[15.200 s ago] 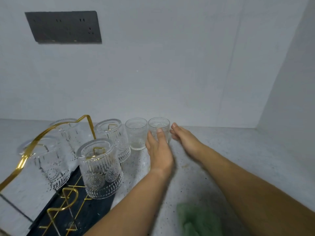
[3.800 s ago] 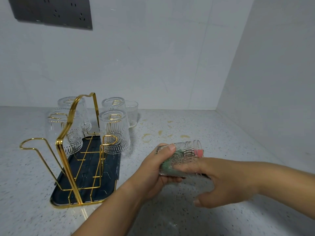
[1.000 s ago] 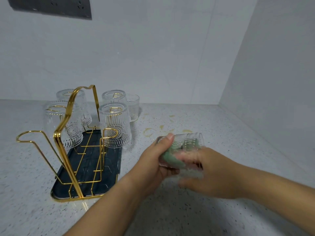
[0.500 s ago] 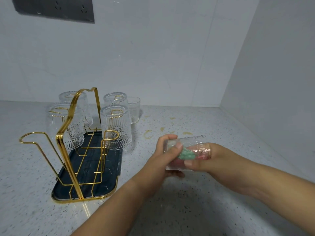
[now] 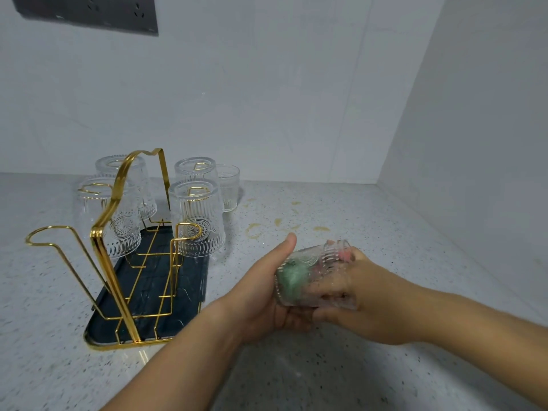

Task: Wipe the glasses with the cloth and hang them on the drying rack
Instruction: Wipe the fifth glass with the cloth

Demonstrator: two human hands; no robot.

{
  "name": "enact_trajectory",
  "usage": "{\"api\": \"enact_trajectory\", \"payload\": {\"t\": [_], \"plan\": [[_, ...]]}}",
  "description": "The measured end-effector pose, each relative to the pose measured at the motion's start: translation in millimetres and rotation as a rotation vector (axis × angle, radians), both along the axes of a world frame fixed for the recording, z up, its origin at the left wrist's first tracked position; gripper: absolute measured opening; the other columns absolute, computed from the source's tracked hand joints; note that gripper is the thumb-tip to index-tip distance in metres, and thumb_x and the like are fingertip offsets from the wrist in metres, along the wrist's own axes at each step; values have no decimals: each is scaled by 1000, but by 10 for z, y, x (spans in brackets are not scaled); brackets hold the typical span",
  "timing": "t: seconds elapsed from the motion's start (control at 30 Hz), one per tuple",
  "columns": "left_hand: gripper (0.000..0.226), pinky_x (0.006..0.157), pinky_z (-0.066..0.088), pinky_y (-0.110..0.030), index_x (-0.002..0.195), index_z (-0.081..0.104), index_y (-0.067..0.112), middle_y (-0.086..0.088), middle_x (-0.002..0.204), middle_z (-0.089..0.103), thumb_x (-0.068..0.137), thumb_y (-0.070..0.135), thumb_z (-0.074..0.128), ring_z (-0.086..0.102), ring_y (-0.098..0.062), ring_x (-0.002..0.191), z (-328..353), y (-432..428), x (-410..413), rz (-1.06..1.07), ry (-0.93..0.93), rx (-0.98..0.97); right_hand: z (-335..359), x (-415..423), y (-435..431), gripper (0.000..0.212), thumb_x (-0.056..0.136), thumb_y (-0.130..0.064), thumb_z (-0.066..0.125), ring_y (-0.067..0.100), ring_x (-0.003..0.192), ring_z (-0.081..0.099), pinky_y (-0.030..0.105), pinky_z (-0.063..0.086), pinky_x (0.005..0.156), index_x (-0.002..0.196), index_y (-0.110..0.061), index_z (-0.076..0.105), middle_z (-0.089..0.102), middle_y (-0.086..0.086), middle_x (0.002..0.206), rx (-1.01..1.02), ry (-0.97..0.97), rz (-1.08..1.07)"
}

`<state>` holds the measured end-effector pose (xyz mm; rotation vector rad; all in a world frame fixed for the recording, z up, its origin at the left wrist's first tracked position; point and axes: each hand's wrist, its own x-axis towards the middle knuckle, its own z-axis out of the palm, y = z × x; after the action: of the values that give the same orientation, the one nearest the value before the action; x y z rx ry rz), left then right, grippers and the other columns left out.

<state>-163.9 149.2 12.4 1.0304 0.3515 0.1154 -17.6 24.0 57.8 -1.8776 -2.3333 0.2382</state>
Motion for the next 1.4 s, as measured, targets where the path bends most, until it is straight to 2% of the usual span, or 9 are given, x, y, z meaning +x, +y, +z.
{"api": "enact_trajectory", "payload": {"t": [0.1, 0.23, 0.37, 0.5, 0.63, 0.8, 1.1, 1.23, 1.4], "plan": [[74, 87, 55, -43, 136, 68, 17, -16, 128, 72, 92, 74, 52, 68, -30, 106, -56, -26, 46, 55, -107, 68, -38, -5, -11, 21, 102, -22, 63, 6, 112, 69, 36, 51, 106, 118, -25, 76, 76, -11, 116, -63, 530, -218], [29, 71, 58, -39, 113, 60, 36, -5, 105, 76, 87, 46, 70, 71, -21, 86, -130, -68, 77, 292, -209, 244, 73, -29, 2, 22, 99, -11, 62, 23, 115, 72, 29, 53, 100, 116, -7, 76, 77, 10, 117, -182, 1141, -357], [33, 67, 58, -37, 112, 67, 21, -14, 101, 76, 90, 45, 69, 72, -27, 83, -74, -94, 66, 360, -203, 126, 145, -128, 12, 17, 100, -22, 66, 2, 103, 70, 23, 48, 102, 114, -21, 76, 77, -11, 109, -160, 751, -278], [55, 62, 50, -33, 113, 77, 5, -22, 106, 73, 90, 53, 64, 68, -28, 80, -52, -36, 71, 316, -142, -101, 157, -164, 65, 33, 98, -42, 63, -17, 127, 44, 14, 3, 120, 131, -42, 60, 59, -33, 132, -20, 57, -73], [63, 59, 50, -27, 126, 76, 5, -24, 117, 74, 97, 56, 51, 68, -28, 82, -38, 43, 57, 351, -199, -127, 271, -112, 94, 12, 93, -22, 75, -16, 95, 62, 13, 48, 93, 105, -22, 77, 77, -9, 98, 50, 440, -277], [53, 56, 54, -28, 120, 72, 10, -11, 96, 76, 94, 54, 59, 67, -20, 71, -66, 11, 85, 515, -145, -70, 279, -40, -7, 19, 83, -20, 76, 4, 82, 76, 8, 50, 70, 101, -15, 76, 82, -3, 90, 168, 1017, -506], [80, 59, 60, -32, 136, 63, 7, -15, 106, 76, 76, 60, 66, 74, -20, 79, -125, -1, 138, 655, -179, 4, 24, -102, -36, 55, 102, -52, 42, 46, 87, 67, 53, 50, 90, 99, -7, 73, 67, 37, 94, 196, 1221, -530], [77, 59, 59, -30, 134, 63, 6, -12, 103, 76, 78, 59, 66, 73, -17, 78, -80, 21, 108, 669, -185, -18, 17, -38, 11, 28, 99, -9, 49, 23, 72, 67, 34, 50, 81, 109, 1, 73, 70, 13, 73, 197, 1396, -486], [78, 60, 59, -33, 136, 60, 5, -15, 107, 77, 84, 62, 70, 74, -23, 82, -88, 4, 117, 663, -164, -2, 29, -1, 69, 34, 76, -11, 71, 22, 78, 76, 25, 60, 74, 109, -1, 70, 79, 16, 87, 224, 1296, -450]]}}
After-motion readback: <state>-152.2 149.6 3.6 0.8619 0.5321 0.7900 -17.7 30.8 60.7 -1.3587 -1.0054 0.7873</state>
